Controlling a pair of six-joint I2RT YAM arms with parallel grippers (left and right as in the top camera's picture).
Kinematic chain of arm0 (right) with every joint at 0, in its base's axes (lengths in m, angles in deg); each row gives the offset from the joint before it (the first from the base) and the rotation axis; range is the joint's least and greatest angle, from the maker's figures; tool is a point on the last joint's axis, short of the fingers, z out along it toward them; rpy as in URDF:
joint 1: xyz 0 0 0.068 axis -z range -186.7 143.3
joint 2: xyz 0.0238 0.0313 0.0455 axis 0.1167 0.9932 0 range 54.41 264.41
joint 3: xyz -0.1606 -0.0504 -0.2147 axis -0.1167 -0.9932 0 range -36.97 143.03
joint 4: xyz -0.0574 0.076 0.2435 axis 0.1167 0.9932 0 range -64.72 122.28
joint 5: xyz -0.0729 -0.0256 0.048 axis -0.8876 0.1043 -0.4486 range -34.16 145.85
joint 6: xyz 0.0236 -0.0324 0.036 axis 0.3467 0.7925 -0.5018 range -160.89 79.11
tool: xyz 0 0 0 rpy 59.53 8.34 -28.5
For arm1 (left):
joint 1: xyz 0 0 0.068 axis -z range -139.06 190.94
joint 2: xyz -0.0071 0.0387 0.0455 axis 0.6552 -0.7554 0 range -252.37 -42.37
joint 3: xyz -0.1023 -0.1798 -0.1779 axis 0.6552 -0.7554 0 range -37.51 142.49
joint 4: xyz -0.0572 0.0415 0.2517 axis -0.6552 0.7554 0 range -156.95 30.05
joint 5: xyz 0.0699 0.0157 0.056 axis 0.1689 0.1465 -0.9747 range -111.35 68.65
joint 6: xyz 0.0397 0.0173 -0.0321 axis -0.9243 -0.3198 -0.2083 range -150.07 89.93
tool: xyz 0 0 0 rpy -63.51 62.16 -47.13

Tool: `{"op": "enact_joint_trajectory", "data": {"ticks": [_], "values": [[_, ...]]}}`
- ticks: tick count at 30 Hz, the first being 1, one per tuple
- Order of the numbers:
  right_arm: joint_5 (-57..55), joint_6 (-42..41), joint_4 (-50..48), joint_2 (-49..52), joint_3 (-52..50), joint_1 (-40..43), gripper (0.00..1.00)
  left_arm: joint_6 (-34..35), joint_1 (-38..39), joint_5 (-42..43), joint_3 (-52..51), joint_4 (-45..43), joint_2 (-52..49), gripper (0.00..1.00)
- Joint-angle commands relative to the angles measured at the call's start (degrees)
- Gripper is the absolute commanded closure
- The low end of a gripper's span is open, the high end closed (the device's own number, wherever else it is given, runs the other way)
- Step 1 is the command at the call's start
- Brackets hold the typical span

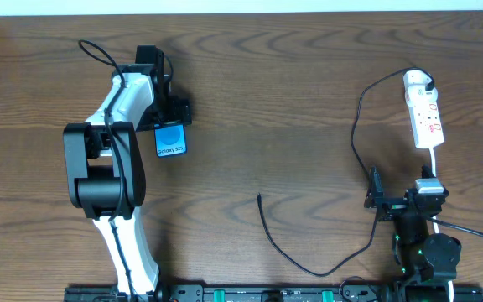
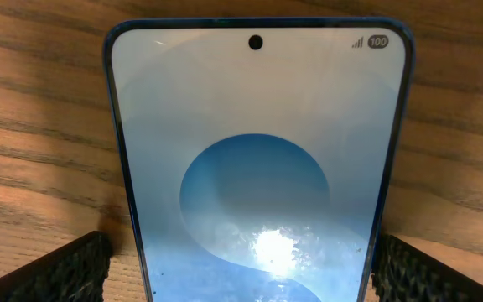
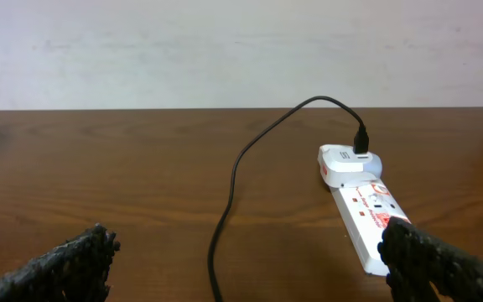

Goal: Plug charger to phone and switch on socket
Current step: 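Lower the left gripper onto the phone's top edge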

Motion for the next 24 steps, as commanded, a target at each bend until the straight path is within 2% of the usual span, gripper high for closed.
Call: {"op": "enact_joint_trajectory", "data": {"ticks": [1, 24], "values": [[-0.24, -0.33, 0.24, -0.33, -0.09, -0.37, 0.01, 0.50, -0.04, -1.14, -1.99, 0.15, -1.14, 0.02], [-0.24, -0.33, 0.24, -0.33, -0.09, -0.37, 0.01, 0.52, -0.04, -1.09, -2.97, -0.90, -1.14, 0.02]]}}
